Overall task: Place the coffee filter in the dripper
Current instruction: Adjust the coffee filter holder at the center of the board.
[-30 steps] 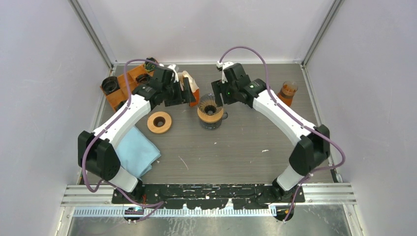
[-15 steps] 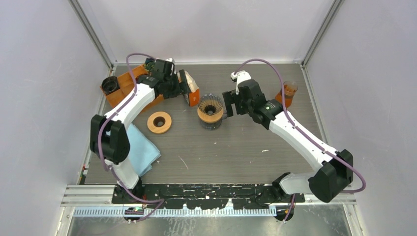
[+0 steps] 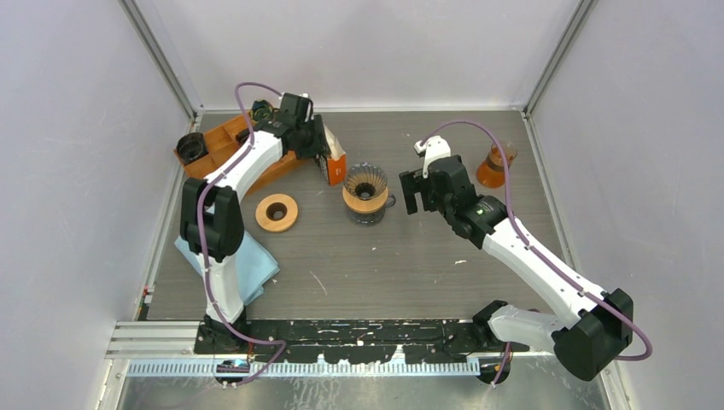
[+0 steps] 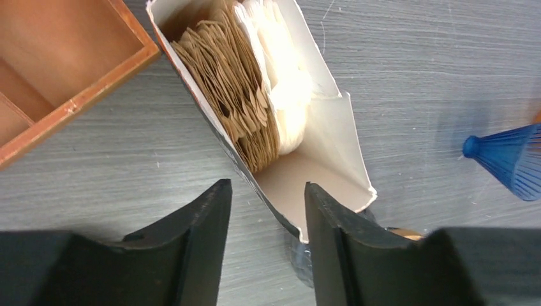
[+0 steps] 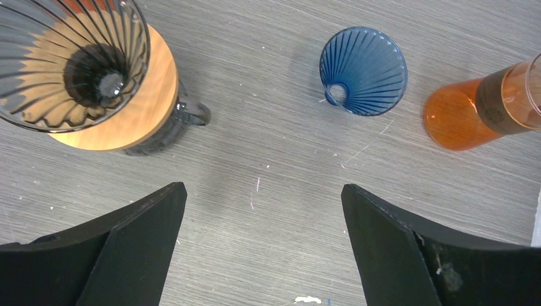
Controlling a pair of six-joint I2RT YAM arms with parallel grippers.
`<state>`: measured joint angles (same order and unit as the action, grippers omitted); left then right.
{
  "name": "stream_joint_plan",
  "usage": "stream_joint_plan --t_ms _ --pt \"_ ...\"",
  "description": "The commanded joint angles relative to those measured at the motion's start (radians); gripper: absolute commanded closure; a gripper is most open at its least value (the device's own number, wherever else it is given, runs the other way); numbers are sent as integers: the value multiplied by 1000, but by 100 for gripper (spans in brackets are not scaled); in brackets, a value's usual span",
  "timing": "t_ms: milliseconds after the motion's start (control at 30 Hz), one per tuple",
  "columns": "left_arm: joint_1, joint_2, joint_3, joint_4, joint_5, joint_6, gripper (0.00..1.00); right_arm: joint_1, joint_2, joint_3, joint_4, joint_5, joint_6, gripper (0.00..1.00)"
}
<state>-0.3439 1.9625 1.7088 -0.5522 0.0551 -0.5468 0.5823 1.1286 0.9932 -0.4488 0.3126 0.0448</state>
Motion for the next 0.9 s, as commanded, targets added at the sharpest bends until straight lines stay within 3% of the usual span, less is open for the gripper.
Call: stream_joint_plan --t_ms 0,433,867 --pt "6 20 80 -25 -25 46 57 -1 -47 -20 56 48 -20 1" --pt "6 -42 67 -129 -74 147 96 -2 -51 -21 44 55 -34 0" --pt "6 -149 -6 -215 -199 233 99 -2 -59 -38 41 51 -40 0"
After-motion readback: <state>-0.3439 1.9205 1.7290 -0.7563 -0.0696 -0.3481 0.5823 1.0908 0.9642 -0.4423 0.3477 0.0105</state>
